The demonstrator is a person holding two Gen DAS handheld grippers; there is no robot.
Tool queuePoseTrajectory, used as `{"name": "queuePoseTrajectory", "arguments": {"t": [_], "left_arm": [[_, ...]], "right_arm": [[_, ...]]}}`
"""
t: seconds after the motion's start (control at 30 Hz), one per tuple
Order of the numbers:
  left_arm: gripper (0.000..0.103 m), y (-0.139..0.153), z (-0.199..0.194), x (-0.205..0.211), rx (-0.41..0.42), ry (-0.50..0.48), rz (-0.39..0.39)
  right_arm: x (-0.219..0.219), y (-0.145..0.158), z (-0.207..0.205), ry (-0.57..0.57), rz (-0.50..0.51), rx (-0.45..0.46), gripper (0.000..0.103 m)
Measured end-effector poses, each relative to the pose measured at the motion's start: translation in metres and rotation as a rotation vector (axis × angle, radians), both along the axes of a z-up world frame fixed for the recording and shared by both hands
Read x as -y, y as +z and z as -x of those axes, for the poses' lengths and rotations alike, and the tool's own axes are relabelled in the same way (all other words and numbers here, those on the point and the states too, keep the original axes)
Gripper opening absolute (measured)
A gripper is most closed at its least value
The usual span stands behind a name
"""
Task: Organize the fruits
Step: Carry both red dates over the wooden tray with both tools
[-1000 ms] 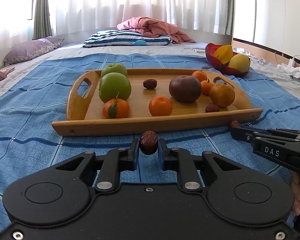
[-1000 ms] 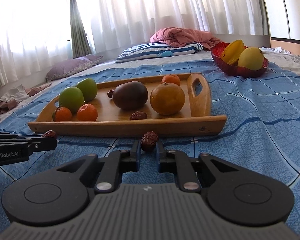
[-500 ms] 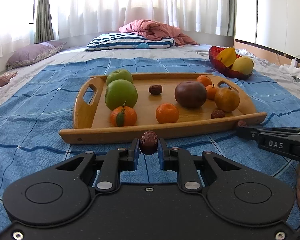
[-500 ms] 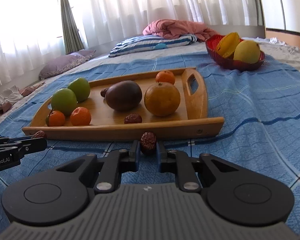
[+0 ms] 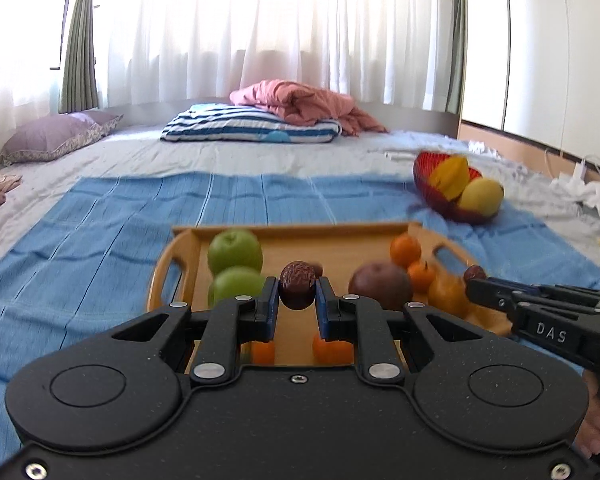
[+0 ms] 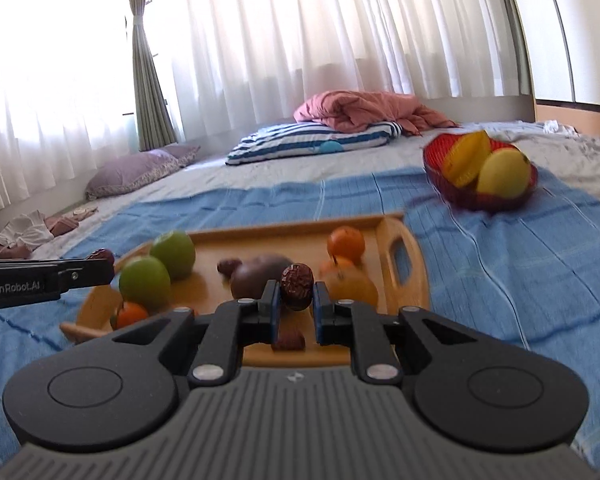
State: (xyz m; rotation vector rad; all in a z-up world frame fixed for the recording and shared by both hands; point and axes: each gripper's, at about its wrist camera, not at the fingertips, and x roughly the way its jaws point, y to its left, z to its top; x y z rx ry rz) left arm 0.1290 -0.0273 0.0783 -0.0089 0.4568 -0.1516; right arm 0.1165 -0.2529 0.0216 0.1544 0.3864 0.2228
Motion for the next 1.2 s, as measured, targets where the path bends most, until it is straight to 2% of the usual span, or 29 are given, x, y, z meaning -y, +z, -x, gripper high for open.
{"name": "queuePoseTrajectory", "arguments": {"t": [0.2, 0.5, 0.87, 1.2], "left_arm": [[0.018, 0.014, -0.045, -0.003, -0.079, -0.003, 0.051], [0.018, 0.016, -0.098, -0.003, -0.158, 0.018, 0.063], [0.018, 0.007, -0.149, 0.005, -0.234, 0.027, 0.052], [0.018, -0.02, -0.176, 0.016, -0.268, 0.015, 0.002]], "right_arm": [[-0.006, 0.02, -0.035, 0.028, 0.044, 0.002, 0.021], [-0.011, 0.019, -0.087, 0.039, 0.04, -0.088, 0.021], [-0.017, 0.025, -0.123, 0.03, 0.067, -0.137, 0.021], [-0.018, 0.003, -0.131, -0.033, 0.059, -0.142, 0.021]]}}
